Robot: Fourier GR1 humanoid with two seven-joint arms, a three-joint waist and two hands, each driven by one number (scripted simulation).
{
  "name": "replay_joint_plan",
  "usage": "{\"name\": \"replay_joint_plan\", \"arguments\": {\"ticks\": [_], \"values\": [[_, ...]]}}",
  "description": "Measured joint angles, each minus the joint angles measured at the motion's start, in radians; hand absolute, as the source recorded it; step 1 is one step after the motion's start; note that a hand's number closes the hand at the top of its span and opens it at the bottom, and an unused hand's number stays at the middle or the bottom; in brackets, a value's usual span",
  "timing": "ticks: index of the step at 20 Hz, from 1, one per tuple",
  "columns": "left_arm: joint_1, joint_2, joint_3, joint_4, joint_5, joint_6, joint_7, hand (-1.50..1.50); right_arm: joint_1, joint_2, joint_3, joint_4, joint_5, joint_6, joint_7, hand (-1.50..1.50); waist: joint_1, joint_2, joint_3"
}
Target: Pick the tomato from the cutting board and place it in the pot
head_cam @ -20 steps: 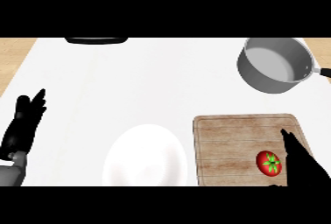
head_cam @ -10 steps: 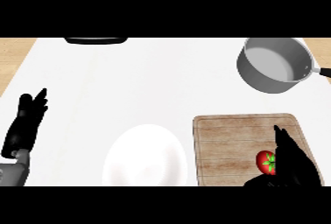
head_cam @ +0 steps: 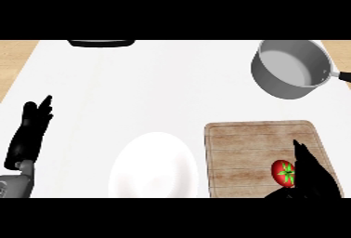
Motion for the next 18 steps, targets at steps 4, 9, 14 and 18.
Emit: {"name": "replay_joint_plan", "arguments": {"ticks": [4, 9, 14, 18], "values": [[0.021, -0.019, 0.013, -0.023, -0.020, -0.011, -0.004, 0.00, -0.038, 0.003, -0.019, 0.072, -0.010, -0.025, -0.006, -1.50, 0.002, 0.000, 0.000], [-0.016, -0.025, 0.048, 0.004, -0.036, -0.041, 0.001, 0.00, -0.049, 0.001, -0.048, 0.136, -0.024, -0.065, -0.033, -1.50, 0.001, 0.000, 0.000], [-0.009, -0.037, 0.076, 0.003, -0.051, -0.070, -0.009, 0.00, -0.031, -0.008, -0.058, 0.177, -0.038, -0.104, -0.065, -1.50, 0.000, 0.000, -0.001], [0.015, -0.049, 0.093, -0.035, -0.062, -0.089, 0.004, 0.00, -0.043, -0.018, -0.079, 0.198, -0.064, -0.107, -0.082, 1.50, 0.001, -0.001, -0.002]]}}
